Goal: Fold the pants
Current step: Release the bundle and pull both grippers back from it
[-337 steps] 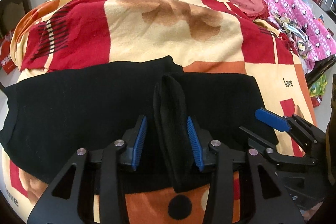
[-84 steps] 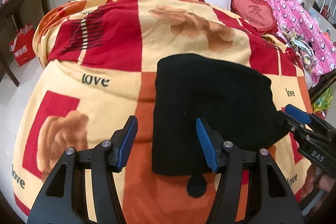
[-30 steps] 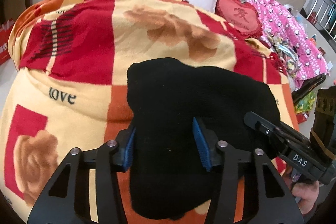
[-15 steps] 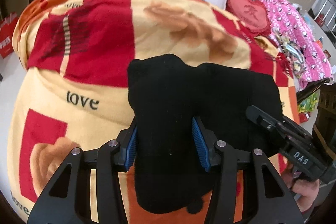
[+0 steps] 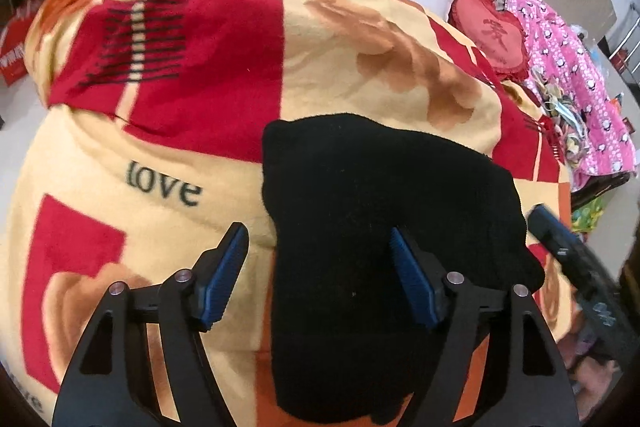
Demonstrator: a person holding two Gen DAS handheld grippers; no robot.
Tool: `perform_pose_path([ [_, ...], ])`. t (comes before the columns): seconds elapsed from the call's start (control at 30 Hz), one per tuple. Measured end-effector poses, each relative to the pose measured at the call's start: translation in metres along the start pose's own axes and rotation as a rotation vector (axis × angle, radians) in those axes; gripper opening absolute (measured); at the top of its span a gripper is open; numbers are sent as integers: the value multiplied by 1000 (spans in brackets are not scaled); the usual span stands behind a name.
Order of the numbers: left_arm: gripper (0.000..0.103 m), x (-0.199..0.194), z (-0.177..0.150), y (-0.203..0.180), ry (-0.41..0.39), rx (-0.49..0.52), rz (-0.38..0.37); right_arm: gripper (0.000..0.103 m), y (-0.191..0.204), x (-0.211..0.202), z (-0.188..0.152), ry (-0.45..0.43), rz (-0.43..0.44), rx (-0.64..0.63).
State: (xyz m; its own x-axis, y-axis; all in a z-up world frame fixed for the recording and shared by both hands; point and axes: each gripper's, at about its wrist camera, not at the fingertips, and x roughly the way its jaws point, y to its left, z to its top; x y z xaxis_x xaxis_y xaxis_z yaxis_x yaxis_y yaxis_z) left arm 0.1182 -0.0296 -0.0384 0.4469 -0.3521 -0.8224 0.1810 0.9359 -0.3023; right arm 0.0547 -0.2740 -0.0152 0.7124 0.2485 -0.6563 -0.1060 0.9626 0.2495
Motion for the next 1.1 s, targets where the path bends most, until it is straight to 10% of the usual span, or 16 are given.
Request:
perform_pose_path([
  [0.37,73,-26,-15,-19,-99,75,101,44,32,25,-32,97,-99,-153],
  [1.1,73,-63,-50,-37,-227,119,259,46,36,-30,-25,-13,-84,-68],
])
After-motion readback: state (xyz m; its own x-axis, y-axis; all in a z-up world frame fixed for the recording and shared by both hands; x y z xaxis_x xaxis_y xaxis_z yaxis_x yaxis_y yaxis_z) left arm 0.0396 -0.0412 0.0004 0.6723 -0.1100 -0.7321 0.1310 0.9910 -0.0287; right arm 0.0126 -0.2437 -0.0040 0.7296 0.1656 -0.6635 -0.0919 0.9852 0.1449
